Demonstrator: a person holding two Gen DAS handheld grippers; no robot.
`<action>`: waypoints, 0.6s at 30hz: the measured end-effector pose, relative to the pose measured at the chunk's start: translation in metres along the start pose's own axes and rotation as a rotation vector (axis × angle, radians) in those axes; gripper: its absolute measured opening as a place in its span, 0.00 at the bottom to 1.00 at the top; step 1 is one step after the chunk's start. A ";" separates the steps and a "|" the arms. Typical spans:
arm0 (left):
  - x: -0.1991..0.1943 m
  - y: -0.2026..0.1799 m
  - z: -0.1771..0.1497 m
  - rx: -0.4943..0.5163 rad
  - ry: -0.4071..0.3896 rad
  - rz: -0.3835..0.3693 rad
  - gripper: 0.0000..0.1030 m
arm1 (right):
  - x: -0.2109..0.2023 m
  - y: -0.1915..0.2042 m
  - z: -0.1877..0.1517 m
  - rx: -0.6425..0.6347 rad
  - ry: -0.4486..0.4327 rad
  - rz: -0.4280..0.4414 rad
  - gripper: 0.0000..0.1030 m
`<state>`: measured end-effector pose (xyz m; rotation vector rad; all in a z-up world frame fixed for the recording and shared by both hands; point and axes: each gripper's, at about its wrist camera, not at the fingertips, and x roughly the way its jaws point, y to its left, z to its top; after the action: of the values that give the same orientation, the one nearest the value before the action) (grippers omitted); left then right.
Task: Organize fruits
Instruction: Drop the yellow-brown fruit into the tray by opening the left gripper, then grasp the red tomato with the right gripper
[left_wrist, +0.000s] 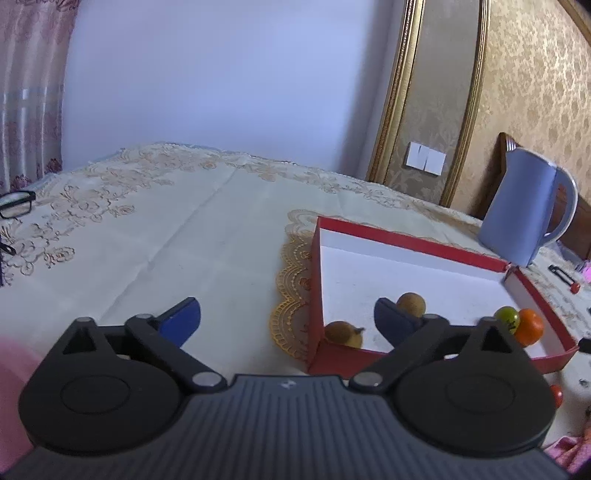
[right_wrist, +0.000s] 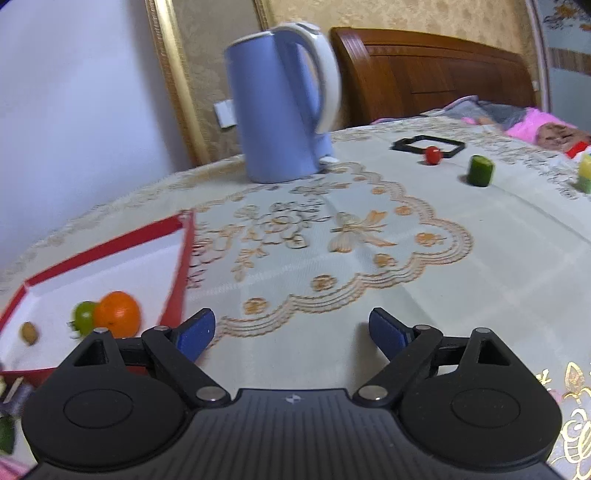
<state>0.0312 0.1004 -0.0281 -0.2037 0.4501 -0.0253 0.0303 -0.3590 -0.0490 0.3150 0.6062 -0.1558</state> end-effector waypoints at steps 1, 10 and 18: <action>0.000 0.002 0.000 -0.014 0.003 0.002 0.98 | -0.003 0.002 -0.001 -0.011 0.010 0.027 0.88; 0.001 0.005 0.000 -0.041 0.008 0.004 0.98 | -0.050 0.059 -0.030 -0.270 0.038 0.306 0.88; 0.003 0.007 0.000 -0.057 0.027 -0.009 0.98 | -0.049 0.103 -0.049 -0.444 0.042 0.318 0.88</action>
<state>0.0335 0.1070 -0.0311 -0.2616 0.4774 -0.0244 -0.0109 -0.2432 -0.0332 -0.0187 0.6074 0.2906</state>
